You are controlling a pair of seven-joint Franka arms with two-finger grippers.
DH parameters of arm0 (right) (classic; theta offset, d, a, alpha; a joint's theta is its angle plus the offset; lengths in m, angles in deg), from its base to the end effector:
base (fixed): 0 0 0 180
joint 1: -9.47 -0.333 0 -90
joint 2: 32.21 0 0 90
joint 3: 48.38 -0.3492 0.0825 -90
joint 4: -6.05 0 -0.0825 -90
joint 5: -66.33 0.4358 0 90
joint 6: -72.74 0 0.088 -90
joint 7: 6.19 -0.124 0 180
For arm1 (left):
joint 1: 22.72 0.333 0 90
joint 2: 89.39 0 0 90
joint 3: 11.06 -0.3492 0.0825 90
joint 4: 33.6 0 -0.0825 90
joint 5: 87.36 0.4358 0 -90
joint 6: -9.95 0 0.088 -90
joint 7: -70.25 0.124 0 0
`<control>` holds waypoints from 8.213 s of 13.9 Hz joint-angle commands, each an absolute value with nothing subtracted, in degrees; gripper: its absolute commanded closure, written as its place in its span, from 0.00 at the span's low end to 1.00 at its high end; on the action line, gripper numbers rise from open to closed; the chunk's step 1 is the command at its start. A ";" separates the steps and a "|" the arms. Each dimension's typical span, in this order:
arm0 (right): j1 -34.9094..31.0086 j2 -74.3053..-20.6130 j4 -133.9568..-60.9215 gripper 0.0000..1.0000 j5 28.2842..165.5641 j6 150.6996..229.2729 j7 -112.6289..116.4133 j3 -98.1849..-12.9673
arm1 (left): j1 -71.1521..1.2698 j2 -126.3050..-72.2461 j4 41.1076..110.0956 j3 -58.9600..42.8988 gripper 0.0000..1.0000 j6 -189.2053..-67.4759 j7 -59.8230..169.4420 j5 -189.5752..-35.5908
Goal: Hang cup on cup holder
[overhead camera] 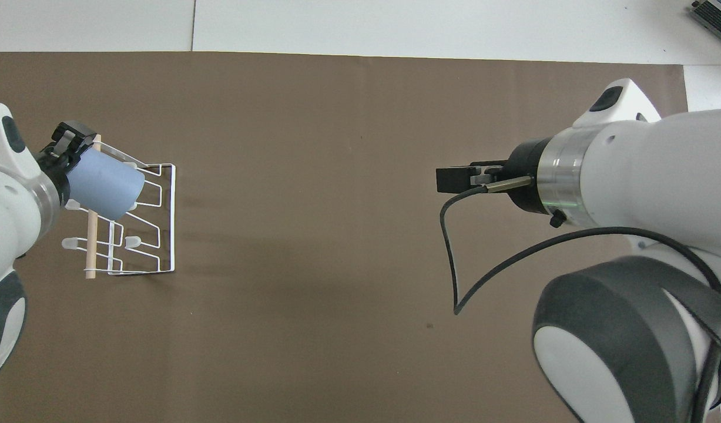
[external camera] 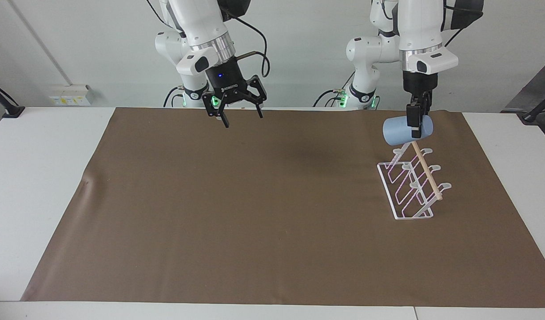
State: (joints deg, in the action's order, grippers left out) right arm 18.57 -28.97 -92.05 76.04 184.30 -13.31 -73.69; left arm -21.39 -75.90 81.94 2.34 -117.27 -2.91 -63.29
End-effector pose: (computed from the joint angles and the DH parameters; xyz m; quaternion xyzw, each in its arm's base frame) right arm 0.5948 0.1947 0.6355 -0.9855 -0.0601 -0.1251 0.0977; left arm 0.5658 -0.1135 0.6076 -0.8640 -0.4051 -0.2984 0.0185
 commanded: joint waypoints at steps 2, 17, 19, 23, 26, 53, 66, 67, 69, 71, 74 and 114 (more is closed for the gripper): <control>18.97 -27.99 -92.13 0.00 66.78 178.58 -9.02 -71.32 | -19.91 -83.05 81.46 2.56 1.00 -123.72 -6.45 -52.23; 16.78 -28.16 -85.36 0.00 63.44 161.60 -8.66 -52.61 | -20.70 -88.07 85.67 2.56 1.00 -126.19 -20.26 -33.06; 16.86 -27.81 -86.49 0.00 63.52 161.34 -8.48 -51.63 | -21.14 -87.64 87.16 2.56 1.00 -126.01 -21.41 -32.95; 16.68 -26.58 -87.99 0.00 63.52 158.10 -9.09 -51.45 | -22.28 -87.28 88.57 2.56 1.00 -126.10 -22.73 -32.69; 15.72 -26.49 -89.40 0.00 64.48 158.35 -8.57 -49.35 | -22.28 -87.19 89.27 2.56 1.00 -126.19 -22.82 -32.51; 14.75 -26.58 -89.14 0.00 65.54 160.37 -5.58 -48.81 | -18.51 -86.49 65.73 1.77 0.00 -95.27 48.26 -82.52; 14.75 -26.58 -89.14 0.00 65.54 160.37 -5.58 -48.81 | -12.09 -85.79 58.95 1.95 0.00 -79.70 65.15 -84.55; 14.75 -26.58 -89.14 0.00 65.54 160.37 -5.58 -48.81 | -12.09 -85.70 58.95 2.04 0.00 -79.52 65.85 -84.55; 14.75 -26.58 -89.14 0.00 65.54 160.37 -5.58 -48.81 | -12.35 -85.70 59.04 2.21 0.00 -79.52 66.91 -84.55; 14.75 -26.58 -89.14 0.00 65.54 160.37 -5.58 -48.81 | -12.27 -85.70 59.13 2.21 0.00 -79.78 67.18 -84.63; 14.75 -26.58 -89.14 0.00 65.54 160.37 -5.58 -48.81 | -12.70 -85.44 59.21 2.30 0.00 -78.91 67.35 -84.63; 14.75 -26.58 -89.14 0.00 65.54 160.37 -5.58 -48.81 | -21.76 -82.80 61.32 -5.52 0.00 -77.14 70.61 -87.27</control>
State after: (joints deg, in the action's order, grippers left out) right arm 14.35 -27.73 -87.80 64.18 159.55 -7.19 -49.03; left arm -20.99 -83.89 59.91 -5.15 -75.91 70.95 -88.07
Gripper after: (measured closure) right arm 0.000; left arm 0.000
